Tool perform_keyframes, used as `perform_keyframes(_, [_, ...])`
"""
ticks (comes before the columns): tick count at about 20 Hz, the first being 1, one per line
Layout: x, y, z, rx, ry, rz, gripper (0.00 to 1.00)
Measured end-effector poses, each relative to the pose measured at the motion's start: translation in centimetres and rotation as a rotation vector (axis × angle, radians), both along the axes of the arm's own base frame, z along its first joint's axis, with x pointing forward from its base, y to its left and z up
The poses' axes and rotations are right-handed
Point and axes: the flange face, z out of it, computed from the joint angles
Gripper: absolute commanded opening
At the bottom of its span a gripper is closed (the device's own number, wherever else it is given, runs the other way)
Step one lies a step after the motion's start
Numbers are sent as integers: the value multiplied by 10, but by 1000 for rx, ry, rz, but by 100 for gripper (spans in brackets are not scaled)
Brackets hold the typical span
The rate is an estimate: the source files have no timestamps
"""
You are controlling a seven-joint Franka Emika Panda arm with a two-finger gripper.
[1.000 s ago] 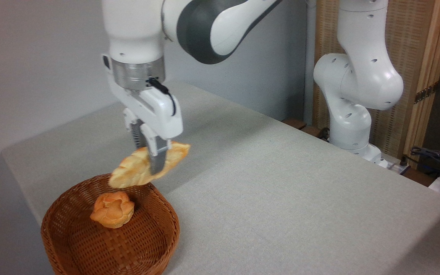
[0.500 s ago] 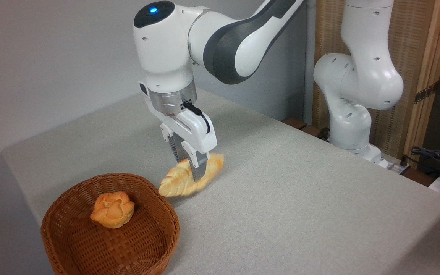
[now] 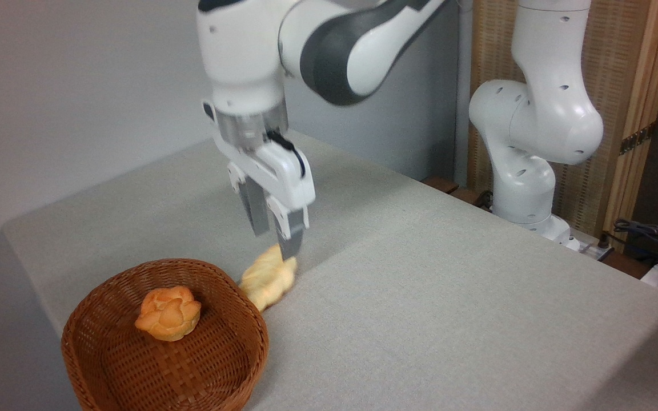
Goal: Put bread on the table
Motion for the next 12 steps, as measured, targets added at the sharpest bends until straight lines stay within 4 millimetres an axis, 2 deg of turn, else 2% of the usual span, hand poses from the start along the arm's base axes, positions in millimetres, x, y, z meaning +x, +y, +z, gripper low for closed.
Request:
perform_keyframes(2, [-3, -7, 27, -5, -52, -13, 100])
perform_keyframes(4, [-6, -7, 43, -9, -85, -13, 100])
perform_keyframes(12, [-4, 6, 44, -4, -87, 8, 100])
